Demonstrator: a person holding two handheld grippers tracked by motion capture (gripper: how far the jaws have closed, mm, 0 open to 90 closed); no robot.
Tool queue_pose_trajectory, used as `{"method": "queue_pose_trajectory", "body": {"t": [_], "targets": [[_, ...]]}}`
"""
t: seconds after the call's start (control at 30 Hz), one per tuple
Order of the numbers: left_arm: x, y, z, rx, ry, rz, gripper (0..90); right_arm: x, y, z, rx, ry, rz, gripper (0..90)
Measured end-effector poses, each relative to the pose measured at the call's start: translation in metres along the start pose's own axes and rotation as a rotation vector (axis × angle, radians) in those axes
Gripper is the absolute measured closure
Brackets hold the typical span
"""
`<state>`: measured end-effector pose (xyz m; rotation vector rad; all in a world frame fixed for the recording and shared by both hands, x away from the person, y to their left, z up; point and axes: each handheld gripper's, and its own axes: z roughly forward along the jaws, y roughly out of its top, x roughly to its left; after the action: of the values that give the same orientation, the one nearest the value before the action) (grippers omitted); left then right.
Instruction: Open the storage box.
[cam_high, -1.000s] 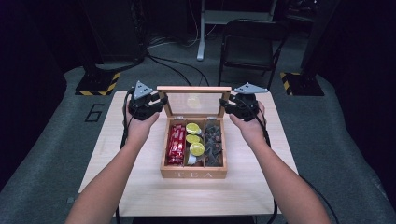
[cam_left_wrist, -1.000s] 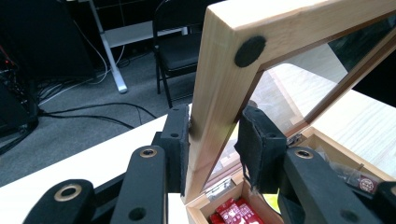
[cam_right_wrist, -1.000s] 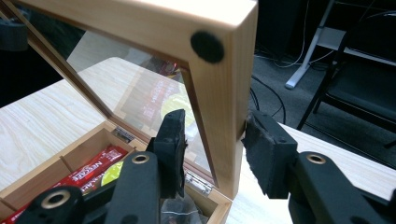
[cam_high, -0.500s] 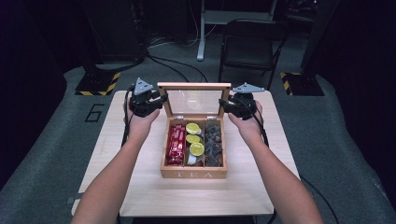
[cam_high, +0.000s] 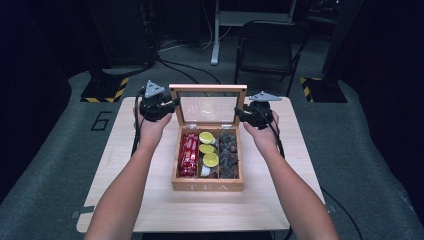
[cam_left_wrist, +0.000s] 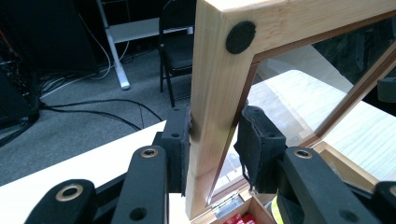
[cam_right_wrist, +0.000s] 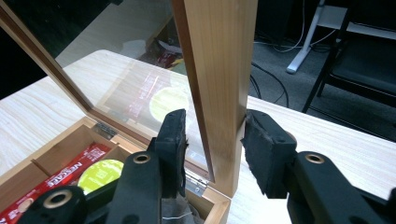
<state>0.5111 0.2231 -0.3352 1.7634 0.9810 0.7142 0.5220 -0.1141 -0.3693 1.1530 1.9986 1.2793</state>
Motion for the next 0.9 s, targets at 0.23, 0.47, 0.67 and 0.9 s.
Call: {"method": "queue_pose_trajectory", "body": {"t": [0.23, 0.47, 0.67, 0.9], "targets": [[0.0, 0.001, 0.002, 0.002, 0.005, -0.003, 65.0, 0.0, -0.001, 0.006, 0.004, -0.012, 0.004, 58.8], [0.0, 0.001, 0.004, -0.009, 0.01, -0.01, 65.0, 0.0, -0.003, 0.011, 0.012, -0.027, -0.011, 59.5], [0.0, 0.001, 0.004, -0.011, 0.013, -0.013, 65.0, -0.003, -0.005, 0.015, 0.026, -0.027, -0.013, 62.0], [0.001, 0.001, 0.006, -0.012, 0.02, -0.009, 65.2, -0.004, -0.008, 0.018, 0.023, -0.025, 0.018, 63.3]]}}
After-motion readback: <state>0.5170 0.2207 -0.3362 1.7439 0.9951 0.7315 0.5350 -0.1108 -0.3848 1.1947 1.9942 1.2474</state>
